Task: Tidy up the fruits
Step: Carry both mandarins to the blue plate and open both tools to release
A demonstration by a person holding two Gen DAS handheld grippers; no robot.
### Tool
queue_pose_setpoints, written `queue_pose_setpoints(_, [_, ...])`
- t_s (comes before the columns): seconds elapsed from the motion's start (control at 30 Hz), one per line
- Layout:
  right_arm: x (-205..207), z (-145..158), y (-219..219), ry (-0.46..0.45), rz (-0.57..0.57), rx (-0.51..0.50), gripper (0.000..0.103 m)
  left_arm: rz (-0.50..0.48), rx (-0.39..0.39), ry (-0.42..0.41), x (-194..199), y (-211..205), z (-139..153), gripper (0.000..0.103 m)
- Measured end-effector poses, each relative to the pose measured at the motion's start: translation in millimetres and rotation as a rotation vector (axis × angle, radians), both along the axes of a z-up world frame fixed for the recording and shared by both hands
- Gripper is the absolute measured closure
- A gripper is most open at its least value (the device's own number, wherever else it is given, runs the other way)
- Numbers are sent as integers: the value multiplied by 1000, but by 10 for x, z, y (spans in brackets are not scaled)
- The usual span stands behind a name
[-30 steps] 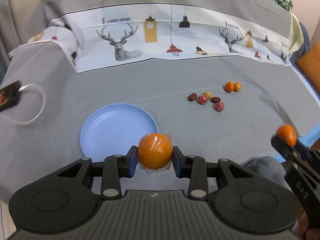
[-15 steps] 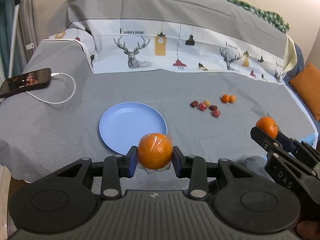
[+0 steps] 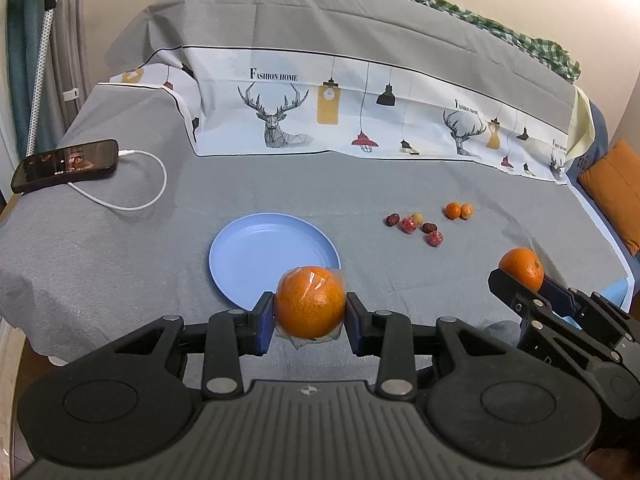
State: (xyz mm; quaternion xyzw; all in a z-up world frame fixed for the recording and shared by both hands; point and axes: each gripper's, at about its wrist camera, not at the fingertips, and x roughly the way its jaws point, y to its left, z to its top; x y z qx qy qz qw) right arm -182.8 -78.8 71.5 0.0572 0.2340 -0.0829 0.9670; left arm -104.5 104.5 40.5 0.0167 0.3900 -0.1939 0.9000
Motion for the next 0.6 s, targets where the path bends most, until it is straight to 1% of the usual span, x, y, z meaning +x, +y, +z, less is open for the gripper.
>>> queue_pose_setpoints(0.3, [74,-86,-45,21,-8,22,67,6,8,15,88,-38,-42,63])
queue_pose_setpoints(0.6, [196,-184,-77,61,-8,41,67,15,18,53,237,-82,-128,63])
